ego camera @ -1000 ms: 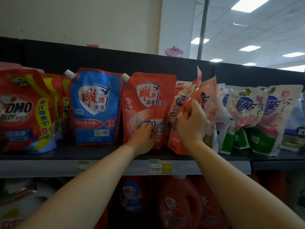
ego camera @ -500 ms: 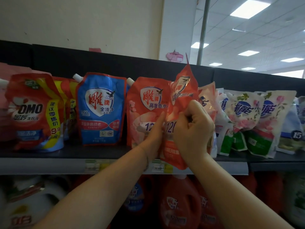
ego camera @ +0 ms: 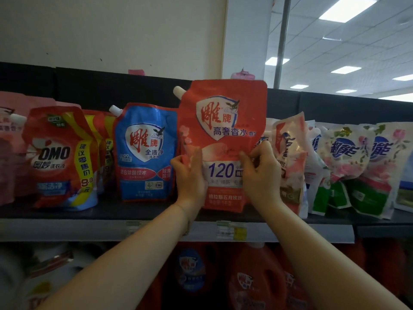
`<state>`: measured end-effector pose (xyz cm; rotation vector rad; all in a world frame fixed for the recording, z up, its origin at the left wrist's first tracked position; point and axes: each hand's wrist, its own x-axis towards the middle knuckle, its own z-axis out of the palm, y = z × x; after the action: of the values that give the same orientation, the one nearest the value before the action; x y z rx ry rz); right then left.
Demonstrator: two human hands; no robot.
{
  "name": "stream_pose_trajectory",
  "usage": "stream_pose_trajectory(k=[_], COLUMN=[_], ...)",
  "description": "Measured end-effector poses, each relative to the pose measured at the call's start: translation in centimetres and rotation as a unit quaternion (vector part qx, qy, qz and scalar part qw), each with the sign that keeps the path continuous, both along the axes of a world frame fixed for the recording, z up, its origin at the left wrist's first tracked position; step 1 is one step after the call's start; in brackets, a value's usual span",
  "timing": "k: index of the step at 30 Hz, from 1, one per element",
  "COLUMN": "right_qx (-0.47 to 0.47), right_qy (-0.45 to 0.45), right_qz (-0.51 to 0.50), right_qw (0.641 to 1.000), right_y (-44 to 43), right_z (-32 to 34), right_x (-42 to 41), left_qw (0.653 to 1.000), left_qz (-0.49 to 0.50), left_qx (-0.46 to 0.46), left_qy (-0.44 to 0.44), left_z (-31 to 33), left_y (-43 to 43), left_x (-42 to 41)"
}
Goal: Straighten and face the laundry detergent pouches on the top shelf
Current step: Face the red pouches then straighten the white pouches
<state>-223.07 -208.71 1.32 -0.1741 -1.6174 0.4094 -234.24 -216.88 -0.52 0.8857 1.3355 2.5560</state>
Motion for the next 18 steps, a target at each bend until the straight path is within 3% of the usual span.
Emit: stream_pose_trajectory(k=[3, 5, 8, 12, 15, 18], right_qx=[-0.074, -0.064, 0.047, 0.237, 0.266, 0.265], right_qy=[-0.126, -0.160, -0.134, -0.230, -0.286, -0.315], right_qz=[-0.066, -0.140, -0.217, -0.150, -0.152, -0.159], right_qw=[0.987, 0.975, 0.966, 0.932, 0.908, 0.897], right_y=[2.4, 2.9, 2.0, 1.8, 3.3, 4.5], right_z=[-0.8, -1.5, -2.6, -4.6, -4.8, -4.4], right_x=[-1.3, -1.9, -2.8, -3.9, -4.5, -5.8], left_qw=[0.982, 0.943, 0.809, 0.646, 0.569, 0.541], left_qz=[0.065, 0.149, 0.294, 0.288, 0.277, 0.286], left_qx=[-0.138, -0.211, -0.266, -0.280, -0.301, -0.333], left_qy=[0.113, 0.211, 0.433, 0.649, 0.713, 0.717], left_z=[-1.8, -3.1, -3.6, -3.4, -3.2, -3.0], left_y=[0.0, -0.1, -0.8, -1.7, -1.7, -0.8], left_x=[-1.8, -2.8, -3.6, -5.1, -6.7, -7.9])
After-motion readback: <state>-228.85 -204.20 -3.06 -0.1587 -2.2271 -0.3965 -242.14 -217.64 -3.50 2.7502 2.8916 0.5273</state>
